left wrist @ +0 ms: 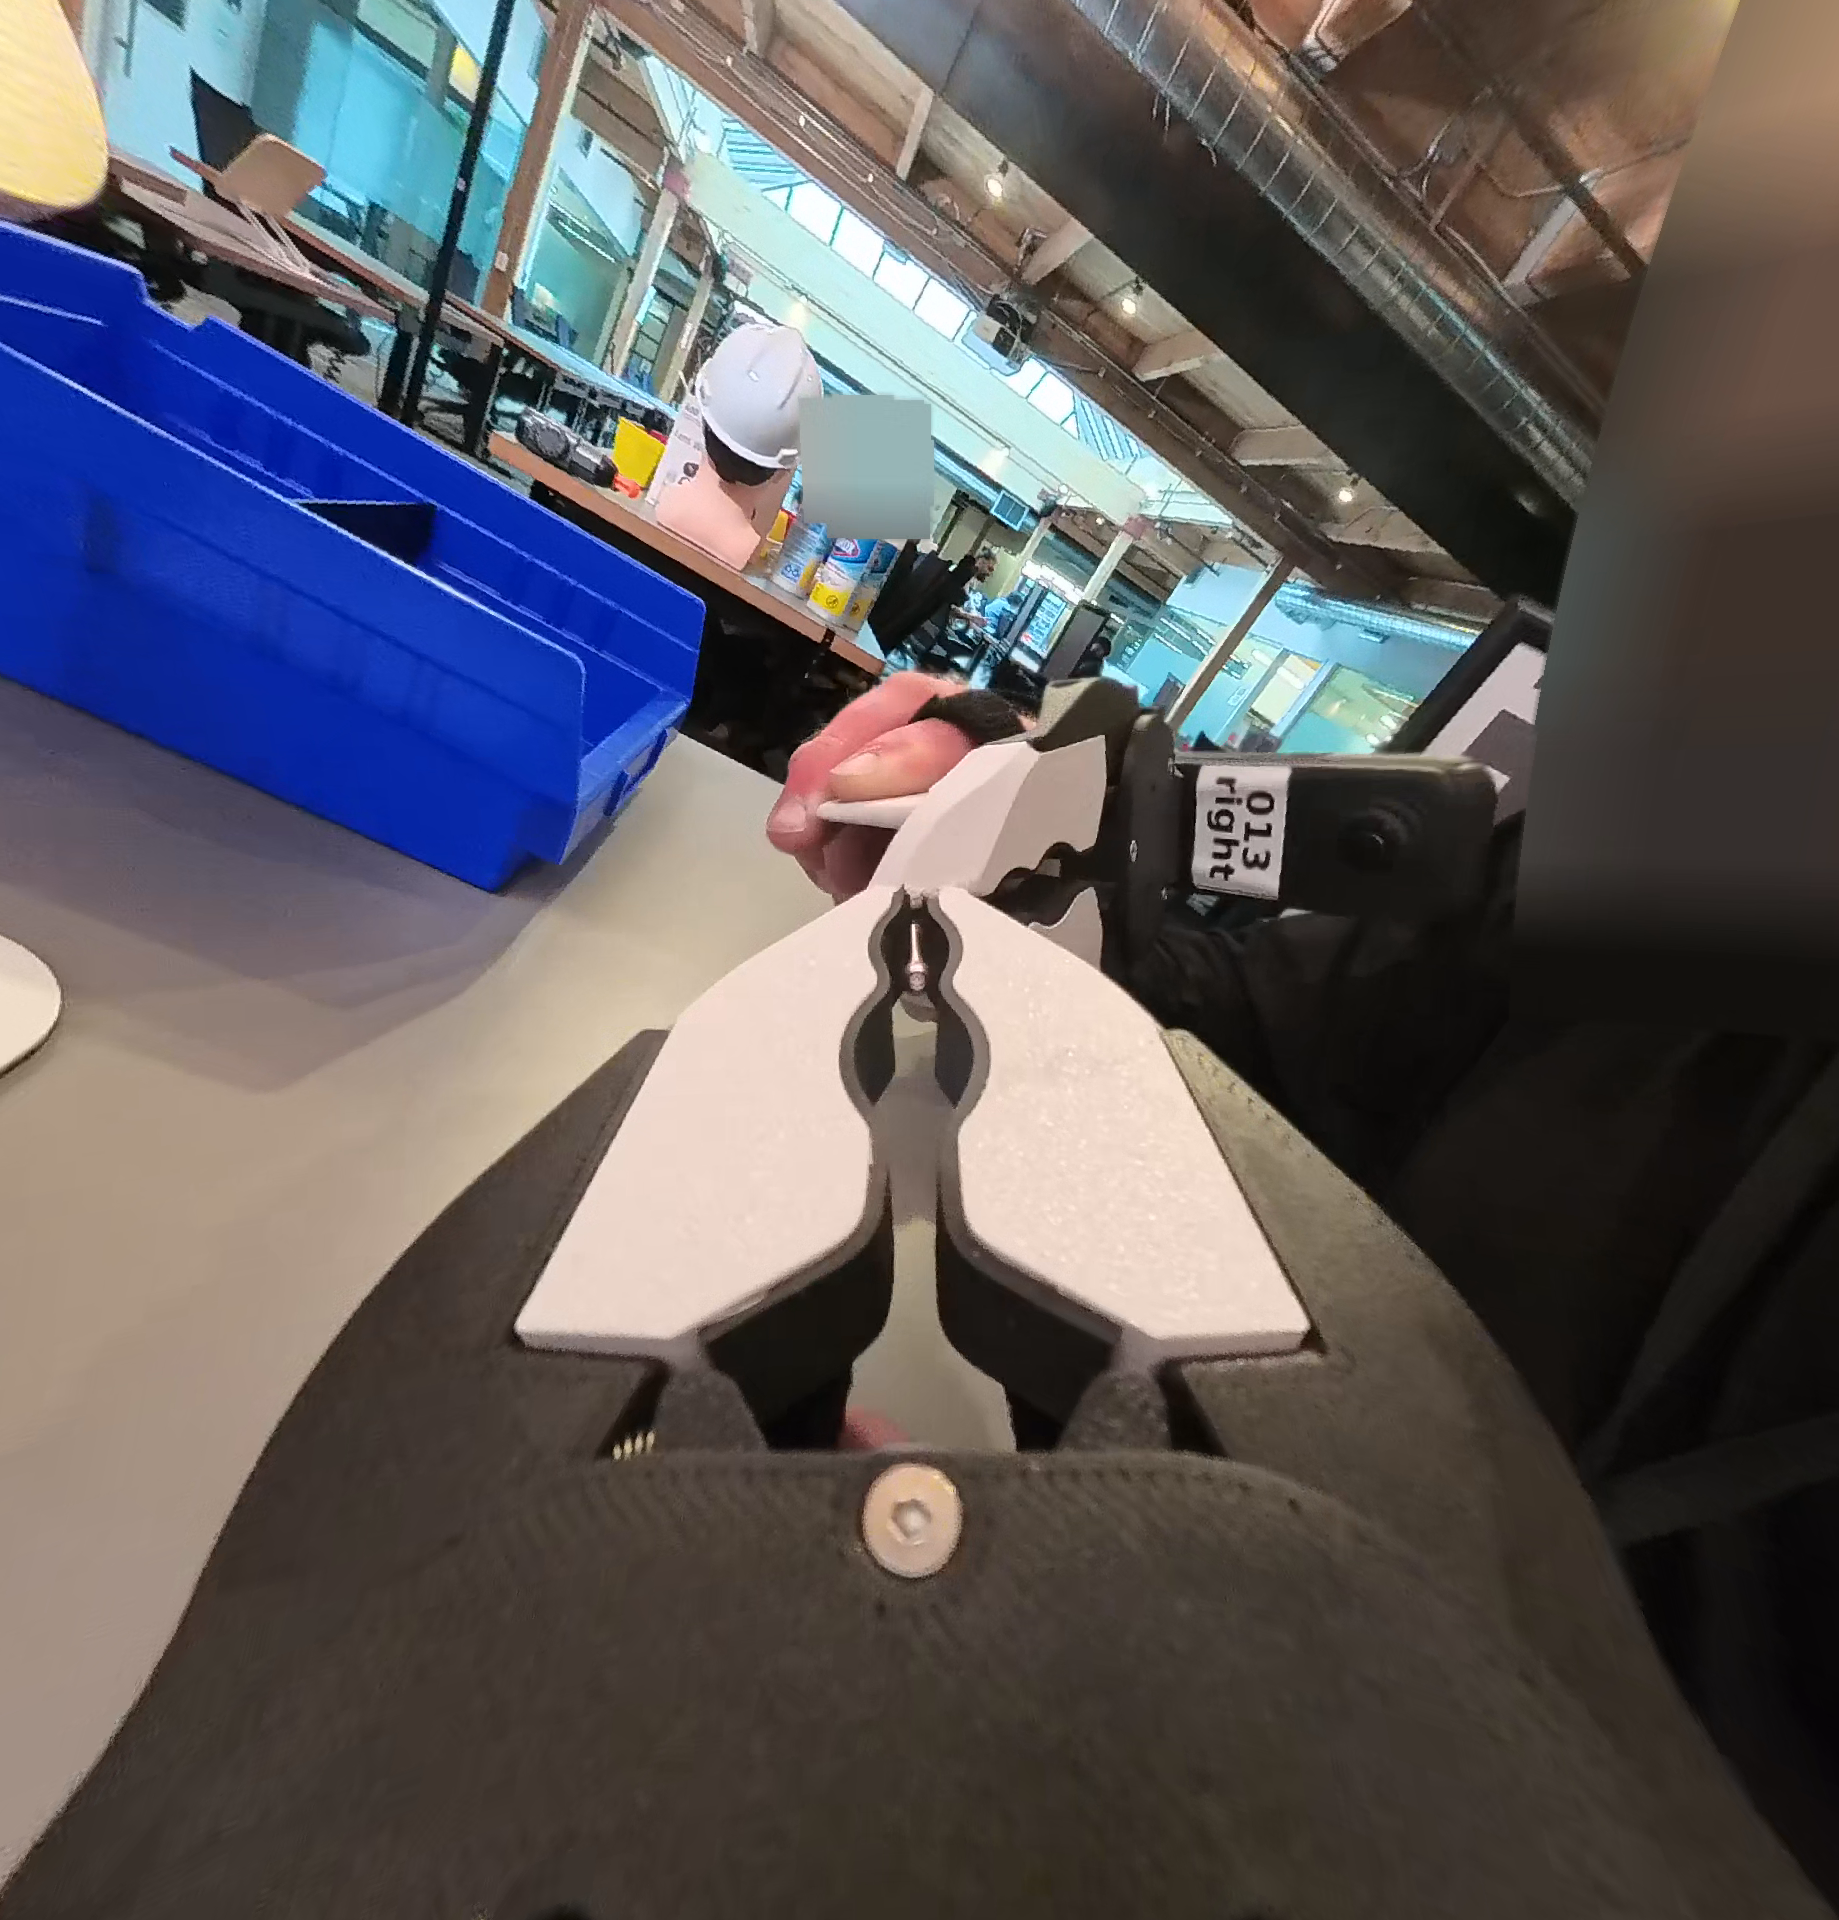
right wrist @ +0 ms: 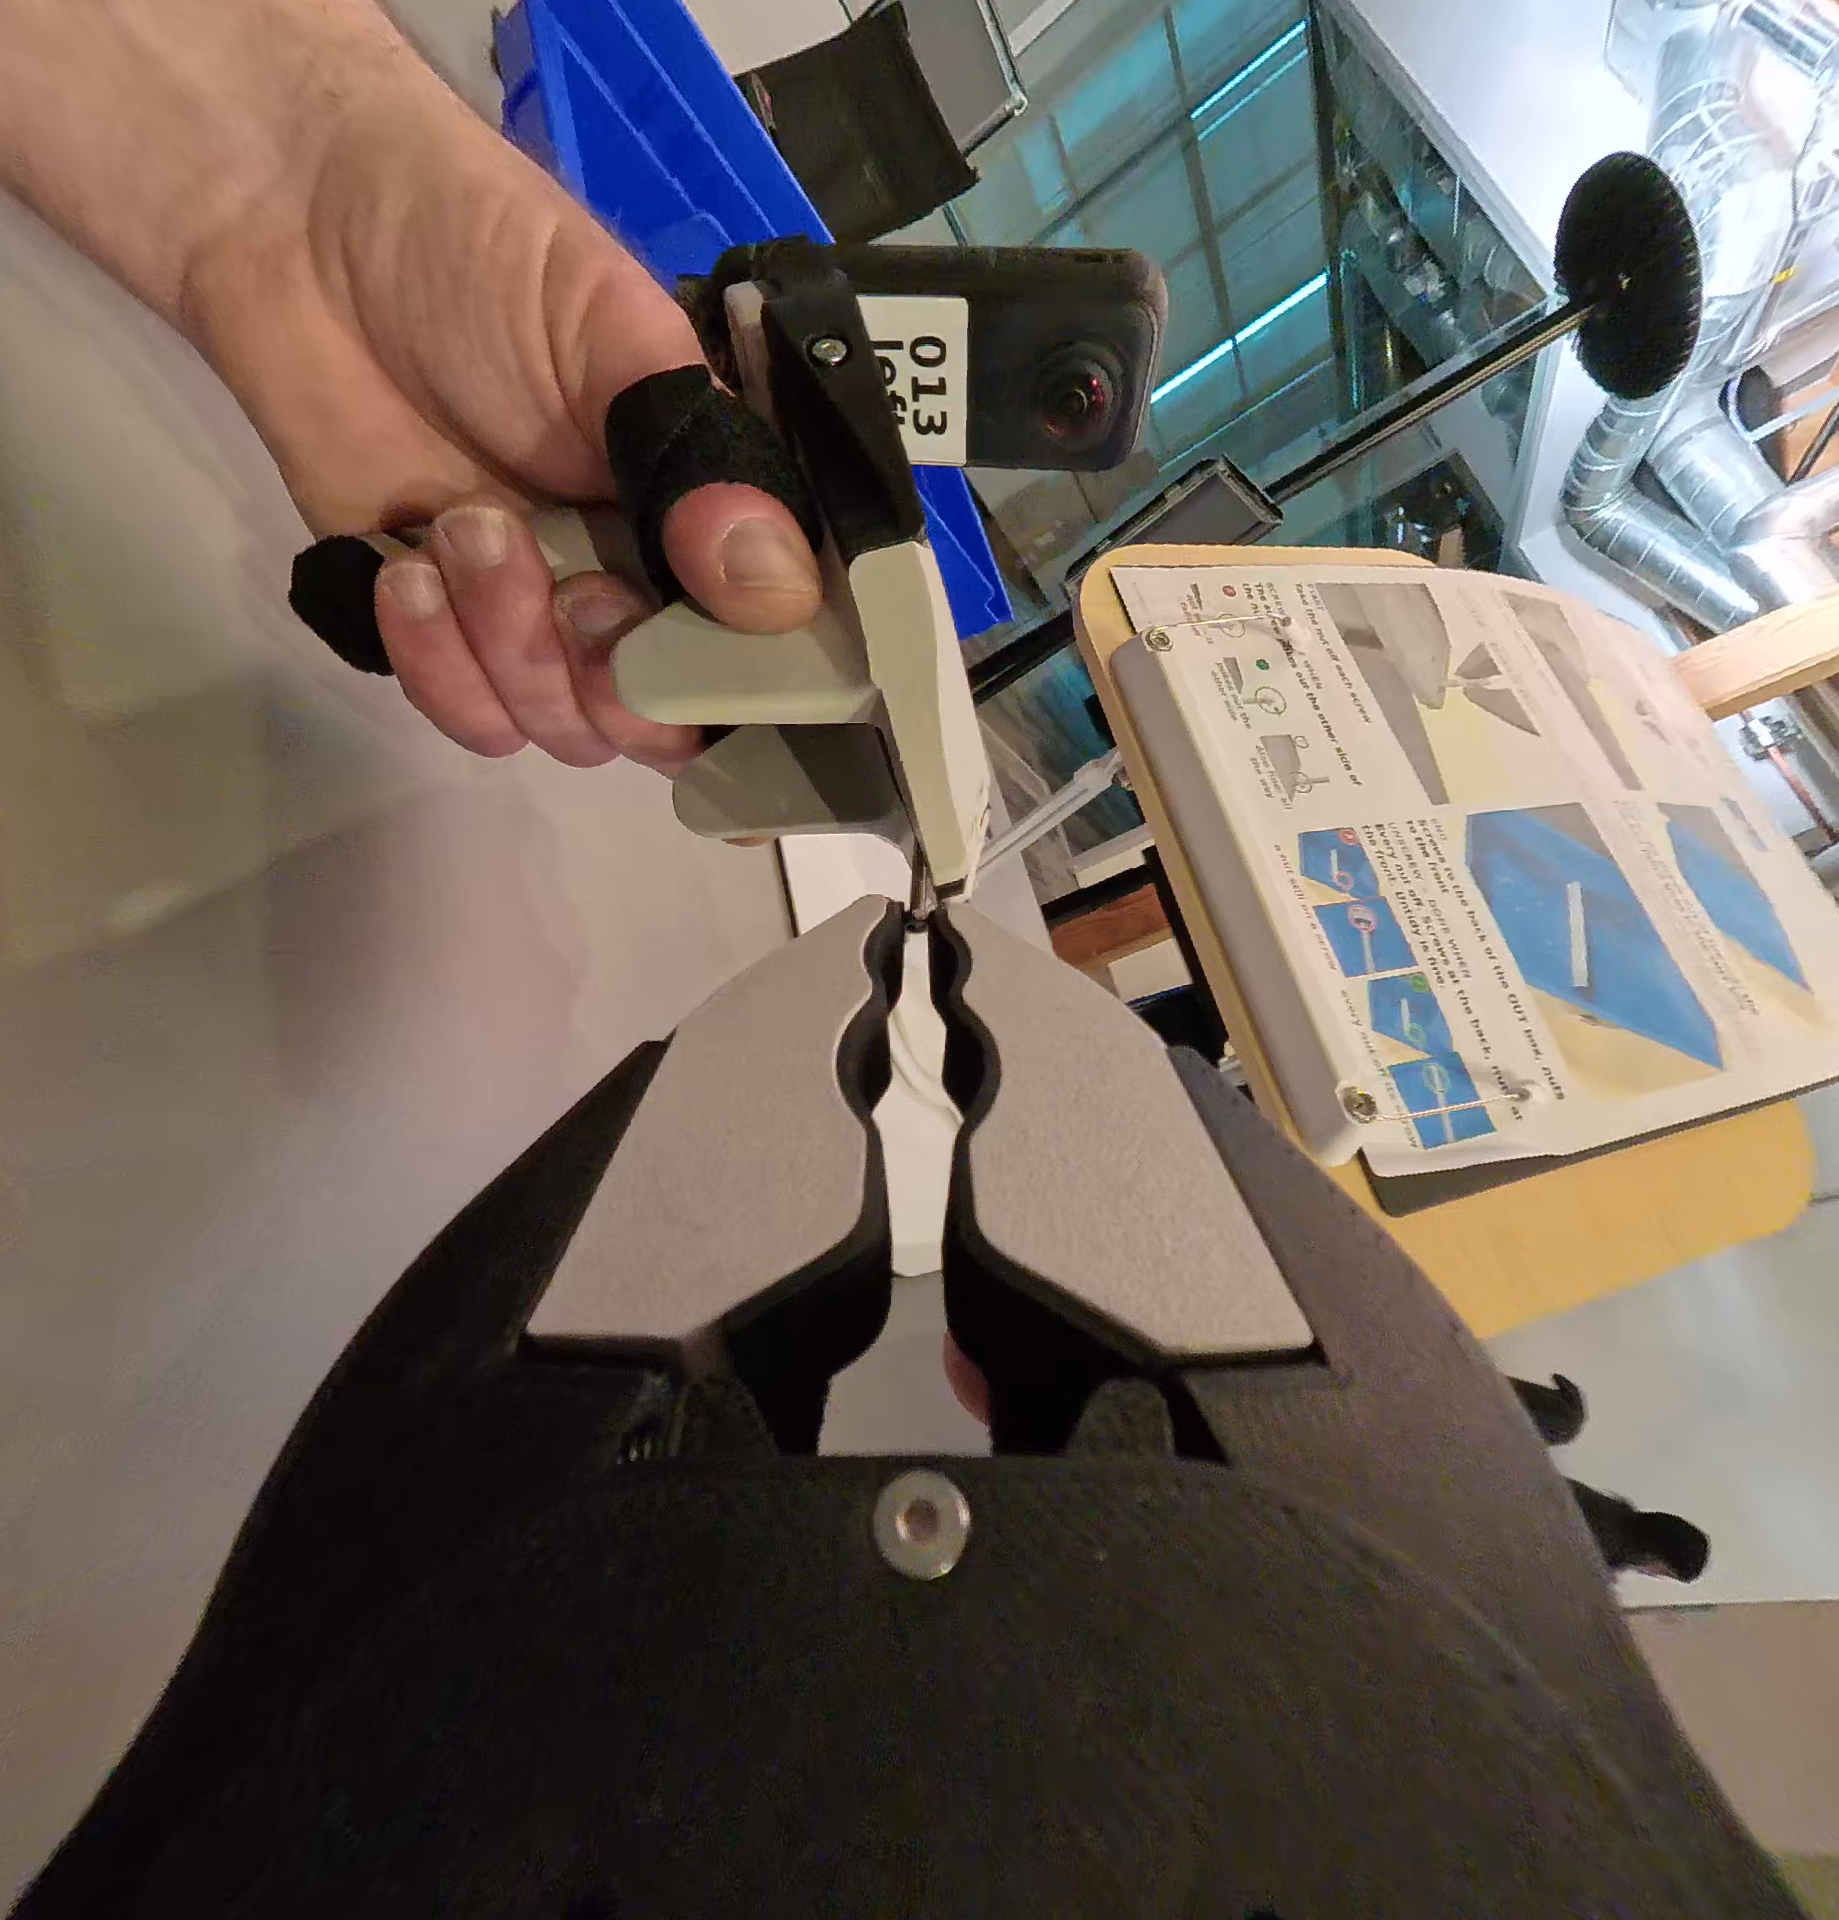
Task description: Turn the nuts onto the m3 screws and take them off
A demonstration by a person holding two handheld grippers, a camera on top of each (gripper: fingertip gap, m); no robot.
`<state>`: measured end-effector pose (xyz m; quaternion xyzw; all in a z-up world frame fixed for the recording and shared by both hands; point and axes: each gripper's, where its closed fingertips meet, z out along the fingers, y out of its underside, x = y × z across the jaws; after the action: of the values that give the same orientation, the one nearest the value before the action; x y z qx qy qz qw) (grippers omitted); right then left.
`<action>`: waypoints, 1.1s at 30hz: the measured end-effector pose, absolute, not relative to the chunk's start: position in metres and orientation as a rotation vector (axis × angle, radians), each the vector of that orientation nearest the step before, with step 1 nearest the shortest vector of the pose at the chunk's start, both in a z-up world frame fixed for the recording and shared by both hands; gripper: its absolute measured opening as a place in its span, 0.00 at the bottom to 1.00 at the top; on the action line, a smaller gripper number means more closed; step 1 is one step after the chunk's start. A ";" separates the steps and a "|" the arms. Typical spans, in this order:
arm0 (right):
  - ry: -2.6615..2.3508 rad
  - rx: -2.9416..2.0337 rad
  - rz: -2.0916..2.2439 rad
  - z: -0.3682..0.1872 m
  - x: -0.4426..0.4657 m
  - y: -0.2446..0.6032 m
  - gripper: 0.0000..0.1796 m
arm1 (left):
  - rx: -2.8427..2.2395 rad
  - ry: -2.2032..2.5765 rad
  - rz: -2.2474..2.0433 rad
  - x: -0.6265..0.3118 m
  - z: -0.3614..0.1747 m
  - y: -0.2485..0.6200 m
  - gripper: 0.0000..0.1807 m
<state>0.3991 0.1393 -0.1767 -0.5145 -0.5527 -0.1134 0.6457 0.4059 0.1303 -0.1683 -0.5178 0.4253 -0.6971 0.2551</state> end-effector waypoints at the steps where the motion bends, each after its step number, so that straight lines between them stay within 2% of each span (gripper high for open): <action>1: -1.251 -1.186 -0.226 -0.177 0.399 0.140 0.03 | -1.402 1.154 -1.890 0.406 -0.169 0.130 0.01; 2: -1.238 -1.199 -0.184 -0.177 0.399 0.139 0.03 | -1.393 1.156 -1.890 0.406 -0.168 0.130 0.01; 5: -1.181 -1.251 -0.027 -0.174 0.402 0.139 0.03 | -1.386 1.179 -1.744 0.407 -0.171 0.136 0.13; 7: -1.141 -1.284 0.071 -0.172 0.406 0.140 0.03 | -1.342 1.201 -1.670 0.404 -0.167 0.137 0.14; 13: -1.063 -1.348 0.365 -0.171 0.406 0.138 0.03 | -1.242 1.330 -1.418 0.404 -0.170 0.132 0.09; 19: -1.087 -1.375 0.441 -0.177 0.402 0.134 0.03 | -1.200 1.334 -1.369 0.404 -0.169 0.131 0.03; 26: -1.092 -1.364 0.394 -0.177 0.403 0.135 0.03 | -1.242 1.341 -1.413 0.405 -0.169 0.129 0.02; 33: -1.209 -1.243 -0.082 -0.178 0.406 0.140 0.03 | -1.408 1.206 -1.749 0.405 -0.171 0.132 0.01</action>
<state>0.4060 0.1398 -0.1775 -0.5464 -0.5313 -0.0362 0.6464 0.4053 0.1325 -0.1713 -0.5283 0.4526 -0.6563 0.2920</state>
